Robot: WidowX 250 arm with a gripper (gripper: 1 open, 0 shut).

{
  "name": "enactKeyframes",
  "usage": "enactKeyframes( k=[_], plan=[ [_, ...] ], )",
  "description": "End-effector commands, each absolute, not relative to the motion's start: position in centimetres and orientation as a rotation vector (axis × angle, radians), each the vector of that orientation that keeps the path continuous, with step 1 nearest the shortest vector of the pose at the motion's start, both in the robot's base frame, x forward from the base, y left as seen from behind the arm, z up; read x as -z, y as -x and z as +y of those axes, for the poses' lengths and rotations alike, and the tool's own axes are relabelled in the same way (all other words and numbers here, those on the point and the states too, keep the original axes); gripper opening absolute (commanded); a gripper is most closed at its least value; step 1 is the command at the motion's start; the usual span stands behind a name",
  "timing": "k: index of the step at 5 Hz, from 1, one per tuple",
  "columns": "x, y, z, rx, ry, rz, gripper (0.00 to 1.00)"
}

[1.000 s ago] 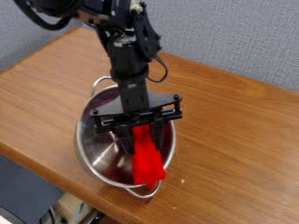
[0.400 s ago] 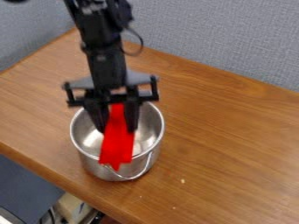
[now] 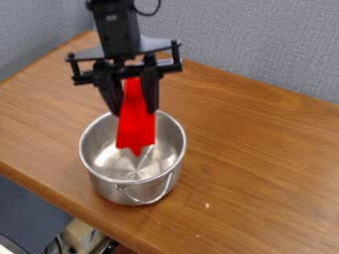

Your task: Put the red object in the metal pot

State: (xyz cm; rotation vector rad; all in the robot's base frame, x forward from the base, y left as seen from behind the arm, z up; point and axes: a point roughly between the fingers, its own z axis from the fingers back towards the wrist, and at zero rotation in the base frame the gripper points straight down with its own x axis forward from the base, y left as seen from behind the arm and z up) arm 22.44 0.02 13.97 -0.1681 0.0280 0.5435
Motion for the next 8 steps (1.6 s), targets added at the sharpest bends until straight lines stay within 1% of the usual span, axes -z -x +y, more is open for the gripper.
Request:
enactKeyframes(
  k=[1, 2, 5, 7, 8],
  plan=[
    [-14.1, -22.2, -0.3, -0.547, 0.160, 0.006, 0.00],
    [-13.4, -21.4, -0.6, -0.550, 0.147, 0.017, 0.00],
    [-12.6, -20.9, -0.2, -0.473, 0.111, 0.026, 0.00],
    [-12.8, -22.0, 1.0, -0.555, 0.097, 0.030, 0.00],
    [-13.1, -22.0, -0.1, -0.493, 0.085, 0.038, 0.00]
  ],
)
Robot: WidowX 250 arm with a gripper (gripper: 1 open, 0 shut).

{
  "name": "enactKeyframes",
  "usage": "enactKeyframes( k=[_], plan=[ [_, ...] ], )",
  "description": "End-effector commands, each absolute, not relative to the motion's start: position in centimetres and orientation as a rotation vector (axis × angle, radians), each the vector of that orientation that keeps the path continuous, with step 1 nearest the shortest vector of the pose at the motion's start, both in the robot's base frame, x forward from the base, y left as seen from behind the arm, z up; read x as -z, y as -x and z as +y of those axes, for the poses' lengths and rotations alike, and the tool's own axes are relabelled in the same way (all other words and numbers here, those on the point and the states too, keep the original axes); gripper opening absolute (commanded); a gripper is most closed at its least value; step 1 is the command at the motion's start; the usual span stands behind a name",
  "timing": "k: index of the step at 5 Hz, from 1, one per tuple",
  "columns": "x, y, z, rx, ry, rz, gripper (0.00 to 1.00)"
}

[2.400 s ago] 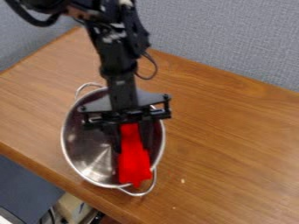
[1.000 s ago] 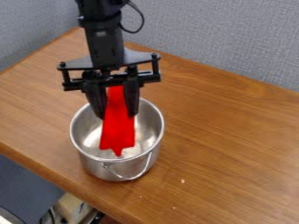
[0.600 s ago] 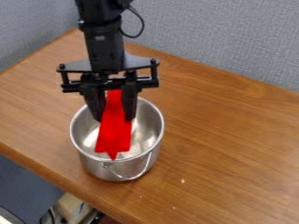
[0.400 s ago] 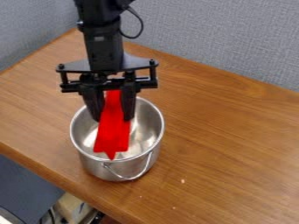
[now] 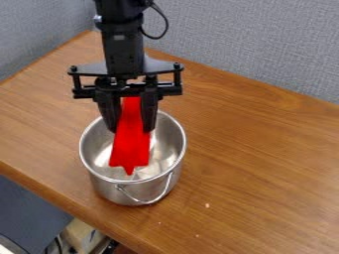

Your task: Put the red object in the metal pot

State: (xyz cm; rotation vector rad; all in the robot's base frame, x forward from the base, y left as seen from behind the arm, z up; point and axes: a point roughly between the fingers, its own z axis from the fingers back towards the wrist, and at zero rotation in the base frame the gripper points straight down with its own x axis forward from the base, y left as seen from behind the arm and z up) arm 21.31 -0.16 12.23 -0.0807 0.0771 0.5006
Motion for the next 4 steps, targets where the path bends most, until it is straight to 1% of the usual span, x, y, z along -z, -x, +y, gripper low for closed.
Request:
enactKeyframes(
  k=[1, 2, 3, 4],
  plan=[
    [-13.4, -22.5, 0.7, -0.521, 0.086, 0.026, 1.00],
    [-13.8, -22.4, 1.2, -0.589, 0.090, 0.016, 1.00],
    [-14.6, -21.9, 1.4, -0.650, 0.088, 0.004, 1.00],
    [-14.9, -21.9, 0.9, -0.627, 0.083, -0.003, 1.00]
  ],
)
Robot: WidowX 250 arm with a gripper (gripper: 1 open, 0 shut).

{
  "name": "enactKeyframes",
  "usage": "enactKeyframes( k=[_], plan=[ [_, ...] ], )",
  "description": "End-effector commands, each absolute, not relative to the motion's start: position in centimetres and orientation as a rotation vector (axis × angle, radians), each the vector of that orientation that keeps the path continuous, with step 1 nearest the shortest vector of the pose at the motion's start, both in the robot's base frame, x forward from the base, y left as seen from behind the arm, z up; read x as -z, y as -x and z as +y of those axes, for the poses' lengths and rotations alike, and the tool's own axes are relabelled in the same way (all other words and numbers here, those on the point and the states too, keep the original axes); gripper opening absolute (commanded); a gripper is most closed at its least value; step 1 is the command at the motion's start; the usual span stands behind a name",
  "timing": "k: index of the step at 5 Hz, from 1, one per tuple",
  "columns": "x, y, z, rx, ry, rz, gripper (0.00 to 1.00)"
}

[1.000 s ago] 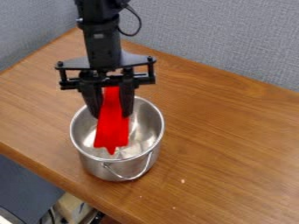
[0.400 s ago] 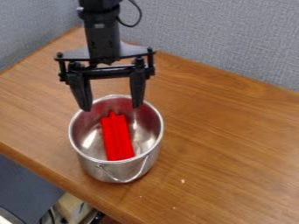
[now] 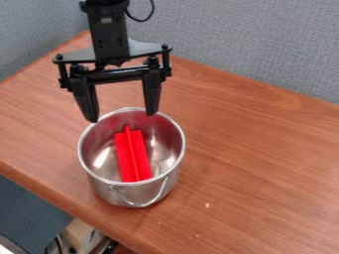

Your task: Put the red object in the metal pot

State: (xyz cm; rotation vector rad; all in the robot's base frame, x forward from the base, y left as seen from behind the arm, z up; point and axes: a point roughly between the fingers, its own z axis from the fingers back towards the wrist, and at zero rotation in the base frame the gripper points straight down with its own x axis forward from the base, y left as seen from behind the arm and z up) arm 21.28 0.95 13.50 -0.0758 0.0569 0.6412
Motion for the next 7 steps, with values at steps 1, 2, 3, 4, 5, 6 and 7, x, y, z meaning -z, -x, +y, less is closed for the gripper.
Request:
enactKeyframes(
  k=[1, 2, 3, 4, 5, 6, 7],
  plan=[
    [-14.7, -22.0, 0.7, -0.607, 0.074, -0.011, 1.00],
    [-14.8, -22.0, 0.5, -0.585, 0.066, -0.021, 1.00],
    [-15.2, -21.5, 0.4, -0.617, 0.057, -0.039, 1.00],
    [-15.9, -20.8, 0.0, -0.637, 0.055, -0.057, 1.00],
    [-14.4, -19.7, 0.3, -0.647, 0.049, -0.054, 1.00],
    [-12.7, -19.1, 1.0, -0.673, 0.059, -0.078, 1.00],
    [-13.0, -19.9, 1.6, -0.678, 0.057, -0.088, 1.00]
  ],
)
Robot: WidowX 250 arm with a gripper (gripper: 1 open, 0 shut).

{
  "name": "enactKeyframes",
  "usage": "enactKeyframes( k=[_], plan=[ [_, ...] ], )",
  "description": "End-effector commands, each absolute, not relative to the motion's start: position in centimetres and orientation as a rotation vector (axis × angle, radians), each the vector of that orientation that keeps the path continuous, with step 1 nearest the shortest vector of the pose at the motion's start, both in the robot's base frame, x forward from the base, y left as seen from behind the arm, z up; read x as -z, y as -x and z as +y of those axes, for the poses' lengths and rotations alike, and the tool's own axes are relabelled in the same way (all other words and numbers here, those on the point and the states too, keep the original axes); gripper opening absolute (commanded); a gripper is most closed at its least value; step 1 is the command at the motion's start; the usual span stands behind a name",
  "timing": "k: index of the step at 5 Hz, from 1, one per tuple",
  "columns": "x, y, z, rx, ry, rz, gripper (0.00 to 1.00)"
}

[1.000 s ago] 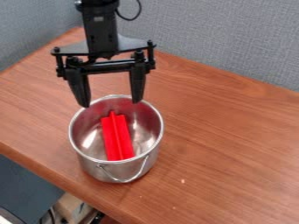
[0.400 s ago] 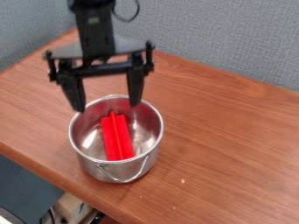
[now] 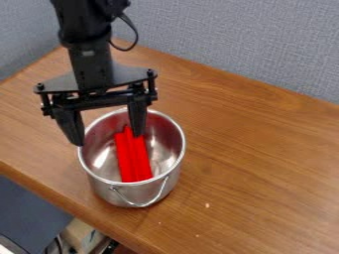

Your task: Put the red object in the metal pot

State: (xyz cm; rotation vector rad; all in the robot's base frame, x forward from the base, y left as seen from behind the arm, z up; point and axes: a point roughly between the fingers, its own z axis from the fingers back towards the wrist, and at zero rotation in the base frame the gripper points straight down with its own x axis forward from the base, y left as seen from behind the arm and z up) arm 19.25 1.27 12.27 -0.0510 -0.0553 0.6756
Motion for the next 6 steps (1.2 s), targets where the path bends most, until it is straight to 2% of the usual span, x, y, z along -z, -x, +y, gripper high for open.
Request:
enactKeyframes(
  k=[1, 2, 3, 6],
  plan=[
    [-13.4, -20.4, 2.1, -0.687, 0.066, -0.107, 1.00],
    [-14.6, -20.4, 1.2, -0.665, 0.073, -0.121, 1.00],
    [-15.1, -20.5, 0.2, -0.639, 0.075, -0.119, 1.00],
    [-15.3, -19.9, 0.3, -0.596, 0.071, -0.112, 1.00]
  ],
)
